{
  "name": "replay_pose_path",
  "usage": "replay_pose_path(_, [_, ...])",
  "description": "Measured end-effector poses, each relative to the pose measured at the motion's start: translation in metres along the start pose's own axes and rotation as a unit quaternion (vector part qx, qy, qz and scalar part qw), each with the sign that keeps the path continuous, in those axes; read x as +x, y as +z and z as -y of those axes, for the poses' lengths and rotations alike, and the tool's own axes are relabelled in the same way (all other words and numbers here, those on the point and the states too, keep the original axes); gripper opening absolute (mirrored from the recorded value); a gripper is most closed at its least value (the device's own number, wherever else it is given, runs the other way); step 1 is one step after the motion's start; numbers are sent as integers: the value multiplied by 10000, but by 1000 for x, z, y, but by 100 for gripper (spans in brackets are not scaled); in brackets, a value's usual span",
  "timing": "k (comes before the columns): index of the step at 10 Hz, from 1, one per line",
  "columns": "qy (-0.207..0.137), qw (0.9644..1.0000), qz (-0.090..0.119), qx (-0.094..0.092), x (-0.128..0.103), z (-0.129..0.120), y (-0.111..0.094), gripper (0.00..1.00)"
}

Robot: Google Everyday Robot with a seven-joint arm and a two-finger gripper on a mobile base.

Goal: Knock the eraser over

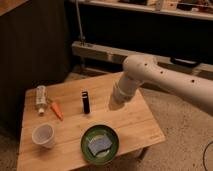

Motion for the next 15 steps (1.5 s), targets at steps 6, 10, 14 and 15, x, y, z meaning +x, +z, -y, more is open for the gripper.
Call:
replay_pose_path(6, [-164, 9845, 1387, 1060, -5, 89, -18, 0])
replay_pose_path(10, [-162, 9940, 975, 473, 0, 106, 61, 0])
replay_pose_path(14, [-237, 9962, 840, -11, -10, 124, 111, 0])
replay_pose_path(15, [-304, 9961, 820, -94, -19, 129, 119, 0])
